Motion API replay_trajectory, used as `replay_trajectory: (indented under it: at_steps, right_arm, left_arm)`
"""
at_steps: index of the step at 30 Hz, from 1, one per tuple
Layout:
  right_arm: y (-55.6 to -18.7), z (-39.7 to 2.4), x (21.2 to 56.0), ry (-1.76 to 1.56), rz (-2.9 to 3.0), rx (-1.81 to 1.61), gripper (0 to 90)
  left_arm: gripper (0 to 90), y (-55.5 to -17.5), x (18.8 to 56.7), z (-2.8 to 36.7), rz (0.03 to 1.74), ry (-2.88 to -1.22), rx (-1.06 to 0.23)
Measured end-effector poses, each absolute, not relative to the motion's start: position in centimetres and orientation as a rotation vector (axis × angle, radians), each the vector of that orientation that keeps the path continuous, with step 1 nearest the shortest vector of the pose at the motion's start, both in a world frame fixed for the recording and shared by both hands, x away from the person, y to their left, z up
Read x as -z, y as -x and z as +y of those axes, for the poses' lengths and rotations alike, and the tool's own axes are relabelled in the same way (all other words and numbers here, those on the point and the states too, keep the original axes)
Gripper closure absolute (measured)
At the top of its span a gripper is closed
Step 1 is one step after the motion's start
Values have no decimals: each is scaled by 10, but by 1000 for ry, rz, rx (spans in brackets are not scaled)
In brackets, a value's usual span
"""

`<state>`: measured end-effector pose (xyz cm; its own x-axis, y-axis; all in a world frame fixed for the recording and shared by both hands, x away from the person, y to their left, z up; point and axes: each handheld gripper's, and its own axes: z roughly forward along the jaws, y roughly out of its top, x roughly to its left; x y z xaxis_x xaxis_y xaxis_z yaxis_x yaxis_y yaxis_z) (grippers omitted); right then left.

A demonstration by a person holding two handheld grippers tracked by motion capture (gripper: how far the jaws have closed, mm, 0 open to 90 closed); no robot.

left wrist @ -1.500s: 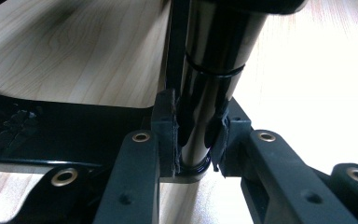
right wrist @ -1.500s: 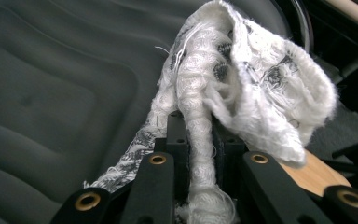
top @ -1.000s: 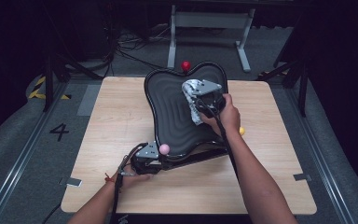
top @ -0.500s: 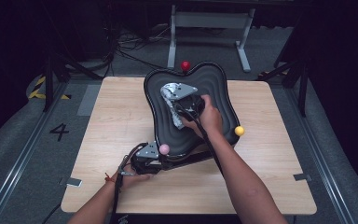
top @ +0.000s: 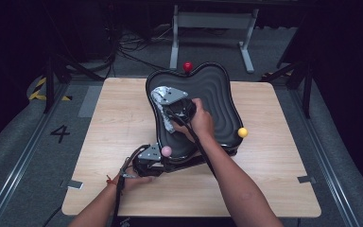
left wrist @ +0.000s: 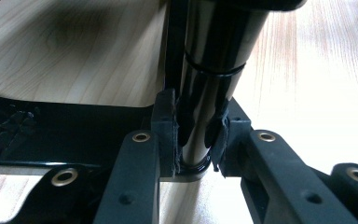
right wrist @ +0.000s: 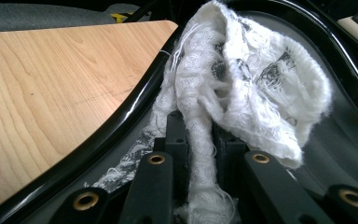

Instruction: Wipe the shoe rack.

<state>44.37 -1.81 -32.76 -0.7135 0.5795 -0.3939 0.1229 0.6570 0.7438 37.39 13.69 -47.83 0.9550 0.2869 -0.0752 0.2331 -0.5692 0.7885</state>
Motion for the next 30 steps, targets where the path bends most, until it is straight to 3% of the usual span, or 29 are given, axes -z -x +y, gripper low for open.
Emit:
replay_trajectory:
  at_steps: [10,30]
  right_arm:
    - [-453,-34,325,-614,2215,-958,797]
    - [-486,-120,318,-861,2098,-866,797]
  left_arm:
    - [740,-374,478,137,365,-2199,-80]
    - [739,-374,478,137,366,-2201,-77]
